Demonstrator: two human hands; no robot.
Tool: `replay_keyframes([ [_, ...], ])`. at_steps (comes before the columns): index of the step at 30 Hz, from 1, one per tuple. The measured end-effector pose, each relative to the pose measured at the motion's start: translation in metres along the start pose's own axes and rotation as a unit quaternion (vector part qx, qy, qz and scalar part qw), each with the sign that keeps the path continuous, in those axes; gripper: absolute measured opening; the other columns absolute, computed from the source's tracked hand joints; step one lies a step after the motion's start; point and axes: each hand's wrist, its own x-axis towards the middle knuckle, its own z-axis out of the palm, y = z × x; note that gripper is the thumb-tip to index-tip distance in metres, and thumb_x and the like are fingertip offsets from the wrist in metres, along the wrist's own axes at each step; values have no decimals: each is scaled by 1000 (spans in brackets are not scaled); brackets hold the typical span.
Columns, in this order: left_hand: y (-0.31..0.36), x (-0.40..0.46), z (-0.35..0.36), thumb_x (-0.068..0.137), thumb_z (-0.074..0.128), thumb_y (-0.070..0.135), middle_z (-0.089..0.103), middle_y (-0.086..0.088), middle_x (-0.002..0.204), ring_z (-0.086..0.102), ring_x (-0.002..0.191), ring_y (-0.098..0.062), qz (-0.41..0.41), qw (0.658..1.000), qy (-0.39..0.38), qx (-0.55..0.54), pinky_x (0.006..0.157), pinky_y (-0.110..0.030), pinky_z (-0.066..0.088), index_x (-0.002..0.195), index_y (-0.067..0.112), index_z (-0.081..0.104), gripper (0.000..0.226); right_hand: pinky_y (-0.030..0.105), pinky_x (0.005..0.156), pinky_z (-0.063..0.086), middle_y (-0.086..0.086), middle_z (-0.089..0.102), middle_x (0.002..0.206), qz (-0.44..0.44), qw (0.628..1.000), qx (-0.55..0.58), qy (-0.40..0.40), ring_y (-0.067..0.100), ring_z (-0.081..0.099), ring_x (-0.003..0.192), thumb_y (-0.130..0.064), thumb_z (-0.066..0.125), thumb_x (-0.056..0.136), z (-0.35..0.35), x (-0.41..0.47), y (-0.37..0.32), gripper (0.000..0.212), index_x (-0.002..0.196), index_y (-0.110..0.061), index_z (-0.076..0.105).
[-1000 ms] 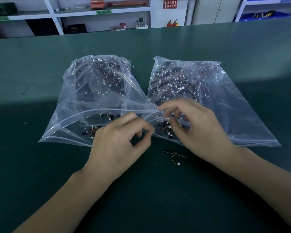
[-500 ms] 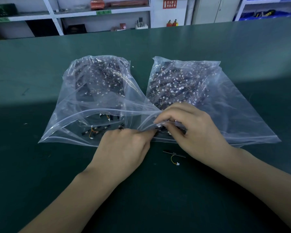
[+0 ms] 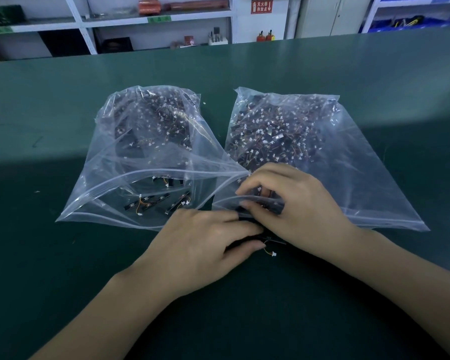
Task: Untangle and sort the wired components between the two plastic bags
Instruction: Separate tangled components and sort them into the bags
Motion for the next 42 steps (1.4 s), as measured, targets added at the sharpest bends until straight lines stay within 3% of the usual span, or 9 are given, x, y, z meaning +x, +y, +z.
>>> replay_keyframes([
  [4, -6, -1, -5, 99, 63, 50, 72, 21, 85, 69, 74, -5, -13, 1000, 8, -22, 52, -27, 49, 101, 42, 81, 20, 33, 81, 54, -14, 69, 101, 4, 1000, 0, -6, 5, 59, 86, -18, 84, 87, -1, 0, -1, 19, 104, -24, 76],
  [8, -2, 1, -2, 99, 60, 40, 67, 15, 77, 66, 66, -10, 11, 1000, 22, 7, 47, -34, 51, 86, 33, 78, 23, 26, 83, 50, -14, 68, 102, 3, 1000, -9, -22, 4, 57, 86, -17, 85, 81, -1, 0, -3, 27, 106, -24, 76],
  [12, 0, 0, -4, 93, 68, 33, 51, 14, 65, 48, 57, -7, -7, 996, 79, -43, 45, -31, 46, 81, 28, 73, 14, 28, 77, 51, -12, 70, 99, 27, 996, 77, -46, 16, 65, 86, -15, 82, 86, -3, 2, 4, 25, 110, -20, 76],
  [14, 0, -3, -6, 92, 66, 32, 48, 15, 63, 45, 55, -6, -47, 989, 103, -90, 48, -31, 46, 84, 29, 68, 9, 26, 78, 51, -10, 72, 98, 56, 986, 150, -50, 18, 68, 89, -23, 71, 99, -3, 2, 5, 13, 108, -17, 76],
  [18, -6, -5, -7, 99, 53, 34, 46, 14, 59, 43, 49, -11, -134, 974, 121, -135, 50, -31, 42, 94, 32, 53, 5, 38, 91, 54, -4, 77, 98, 104, 969, 222, -28, 19, 72, 100, -32, 41, 114, -1, 1, 2, 40, 106, -23, 79],
  [21, -9, -5, -8, 100, 49, 34, 44, 5, 56, 42, 48, -19, -158, 968, 128, -151, 51, -30, 36, 93, 32, 50, 8, 29, 78, 50, -13, 71, 85, 55, 980, 189, -22, 15, 66, 86, -31, 51, 112, -1, 0, -3, 28, 98, -26, 76],
  [26, -4, -5, -7, 102, 47, 36, 44, 3, 56, 43, 50, -20, -162, 965, 134, -156, 50, -33, 38, 92, 37, 45, 10, 20, 77, 46, -12, 70, 81, 23, 985, 170, -6, 16, 65, 84, -25, 64, 106, 0, 1, -5, 23, 89, -14, 76],
  [36, -6, -4, -6, 107, 52, 38, 43, 8, 59, 45, 51, -18, -157, 965, 159, -138, 47, -34, 40, 91, 28, 59, 20, 26, 76, 49, -9, 68, 80, 43, 981, 191, -7, 19, 65, 83, -30, 61, 107, 1, 1, -8, 26, 88, -18, 73],
  [42, -6, -4, -5, 106, 52, 39, 45, 7, 60, 44, 51, -17, -168, 961, 162, -150, 48, -32, 39, 92, 29, 58, 19, 27, 77, 49, -9, 68, 82, 19, 979, 200, -24, 19, 65, 82, -16, 63, 104, -1, 0, -6, 16, 93, -13, 74],
])
